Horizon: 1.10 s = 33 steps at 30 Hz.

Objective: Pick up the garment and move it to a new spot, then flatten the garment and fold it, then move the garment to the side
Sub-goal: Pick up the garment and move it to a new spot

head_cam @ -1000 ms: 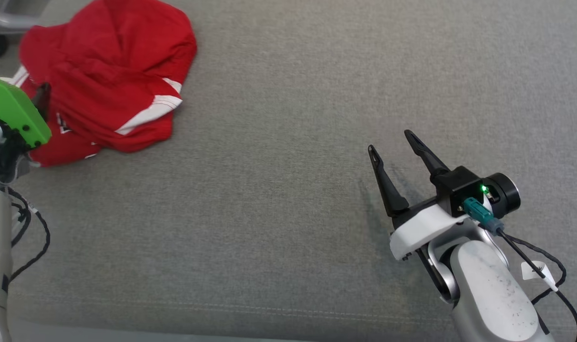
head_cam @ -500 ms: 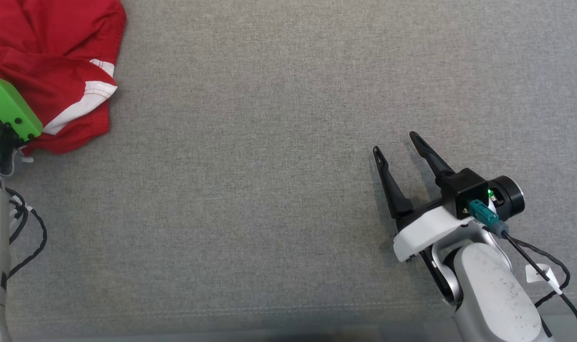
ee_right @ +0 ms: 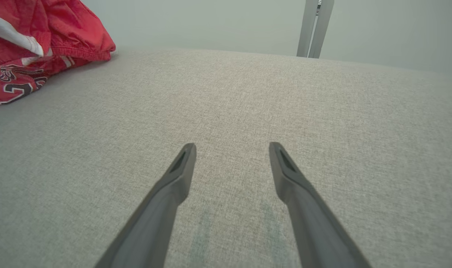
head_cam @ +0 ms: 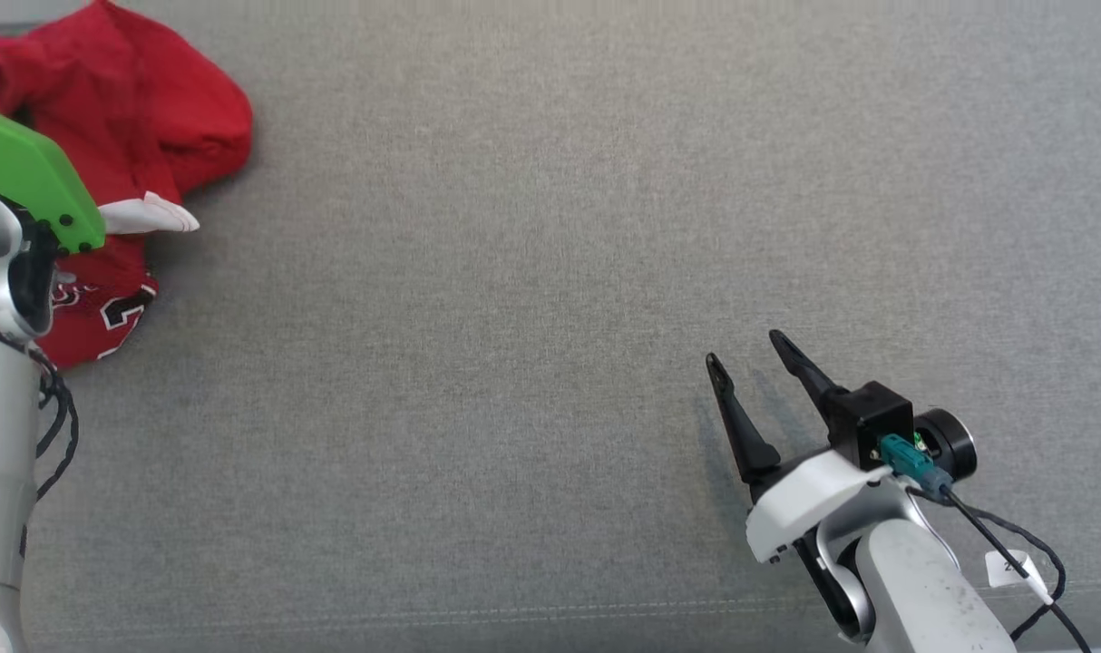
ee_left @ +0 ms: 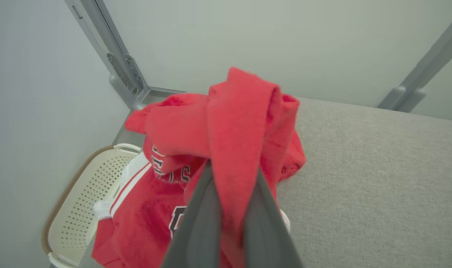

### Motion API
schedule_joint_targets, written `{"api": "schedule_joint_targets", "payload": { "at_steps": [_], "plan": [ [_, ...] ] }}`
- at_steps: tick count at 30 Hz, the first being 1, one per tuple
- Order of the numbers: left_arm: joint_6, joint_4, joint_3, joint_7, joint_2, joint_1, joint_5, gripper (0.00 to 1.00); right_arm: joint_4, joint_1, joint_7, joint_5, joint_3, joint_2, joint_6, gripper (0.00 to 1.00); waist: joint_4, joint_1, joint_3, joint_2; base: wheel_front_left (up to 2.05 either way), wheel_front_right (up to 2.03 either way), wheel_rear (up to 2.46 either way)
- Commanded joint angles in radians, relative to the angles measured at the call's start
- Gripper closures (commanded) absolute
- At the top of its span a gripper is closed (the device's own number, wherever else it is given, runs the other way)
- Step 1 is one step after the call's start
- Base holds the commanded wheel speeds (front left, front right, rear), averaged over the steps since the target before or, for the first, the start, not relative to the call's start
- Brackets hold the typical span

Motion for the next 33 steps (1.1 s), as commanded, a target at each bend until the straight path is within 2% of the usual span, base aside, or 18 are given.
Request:
{"api": "schedule_joint_targets", "payload": {
  "at_steps": [1, 6, 12, 25, 33],
  "plan": [
    [-0.010, -0.015, -0.007, -0.017, 0.002, -0.015, 0.008, 1.00, 0.008, 0.020, -0.008, 0.011, -0.003, -0.002, 0.000, 0.00, -0.027, 0.0000, -0.113, 0.0000, 0.00, 0.00, 0.00],
    [-0.038, -0.060, -0.041, -0.059, -0.027, -0.029, 0.024, 1.00, 0.032, 0.054, -0.014, 0.027, -0.006, -0.003, 0.000, 0.00, -0.074, 0.0000, -0.187, 0.0000, 0.00, 0.00, 0.00],
    [-0.084, -0.123, -0.109, -0.087, -0.118, -0.053, 0.023, 1.00, 0.040, 0.087, -0.010, 0.033, -0.015, -0.003, 0.000, 0.00, -0.173, 0.0000, -0.243, 0.0000, 0.00, 0.00, 0.00],
    [-0.104, -0.126, -0.220, -0.090, -0.277, -0.027, 0.023, 1.00, 0.023, 0.061, -0.018, 0.063, -0.020, -0.002, 0.000, 0.00, -0.324, 0.0000, -0.173, 0.0000, 0.00, 0.00, 0.00],
    [-0.104, -0.018, -0.306, -0.090, -0.321, 0.031, 0.044, 1.00, 0.035, 0.027, -0.041, 0.091, -0.007, -0.002, 0.000, 0.00, -0.367, 0.0000, -0.091, 0.0000, 0.00, 0.00, 0.00]
  ]
}}
